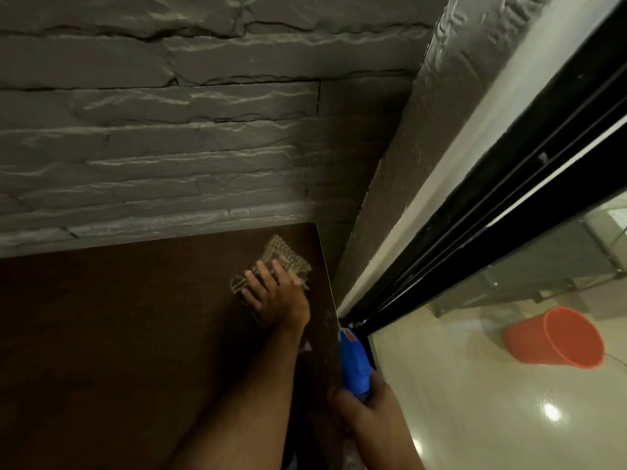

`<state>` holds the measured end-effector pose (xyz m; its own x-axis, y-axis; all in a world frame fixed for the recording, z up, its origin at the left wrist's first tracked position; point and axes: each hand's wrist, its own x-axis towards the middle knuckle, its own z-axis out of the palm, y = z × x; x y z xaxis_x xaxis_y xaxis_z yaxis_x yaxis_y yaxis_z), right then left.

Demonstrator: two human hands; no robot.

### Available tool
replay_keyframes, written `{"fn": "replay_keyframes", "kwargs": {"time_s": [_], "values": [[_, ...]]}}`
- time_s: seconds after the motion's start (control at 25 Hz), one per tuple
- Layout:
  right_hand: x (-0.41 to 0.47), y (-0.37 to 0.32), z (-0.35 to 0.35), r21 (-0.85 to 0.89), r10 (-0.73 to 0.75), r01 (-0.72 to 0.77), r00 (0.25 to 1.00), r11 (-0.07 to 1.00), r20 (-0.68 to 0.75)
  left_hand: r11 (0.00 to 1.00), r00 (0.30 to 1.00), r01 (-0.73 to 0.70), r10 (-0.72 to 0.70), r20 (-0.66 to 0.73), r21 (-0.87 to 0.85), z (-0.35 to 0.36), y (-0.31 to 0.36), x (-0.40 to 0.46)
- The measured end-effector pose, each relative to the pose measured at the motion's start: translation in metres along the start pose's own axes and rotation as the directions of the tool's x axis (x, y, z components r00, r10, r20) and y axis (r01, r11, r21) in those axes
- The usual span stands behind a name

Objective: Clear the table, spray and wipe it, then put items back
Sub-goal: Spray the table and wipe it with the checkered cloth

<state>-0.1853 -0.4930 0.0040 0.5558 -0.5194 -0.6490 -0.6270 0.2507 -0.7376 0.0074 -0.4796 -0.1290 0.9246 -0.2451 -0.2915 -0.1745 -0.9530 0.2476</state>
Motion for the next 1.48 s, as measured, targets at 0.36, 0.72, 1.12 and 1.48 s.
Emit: {"fn": "replay_keyframes", "kwargs": {"time_s": [0.36, 0.72, 1.12, 1.48], "values": [[-0.029, 0.023, -0.005, -0.078, -0.015, 0.014, 1.0, 0.997, -0.013, 0.992, 0.984, -0.109, 0.098, 0.147, 0.067, -0.007, -0.006, 0.007], [-0.061, 0.038, -0.021, -0.144, -0.028, 0.026, 1.0, 0.989, -0.008, 0.999, 0.987, -0.009, 0.001, 0.163, 0.051, -0.018, -0.065, -0.02], [-0.093, 0.04, -0.002, -0.16, -0.033, 0.042, 0.997, 0.986, 0.064, 0.996, 0.99, -0.035, 0.024, 0.139, 0.079, -0.02, -0.115, -0.051], [-0.116, 0.057, 0.036, -0.162, -0.001, -0.002, 1.0, 0.987, -0.017, 0.948, 0.949, -0.304, 0.291, 0.121, 0.099, -0.019, -0.173, -0.076]]}}
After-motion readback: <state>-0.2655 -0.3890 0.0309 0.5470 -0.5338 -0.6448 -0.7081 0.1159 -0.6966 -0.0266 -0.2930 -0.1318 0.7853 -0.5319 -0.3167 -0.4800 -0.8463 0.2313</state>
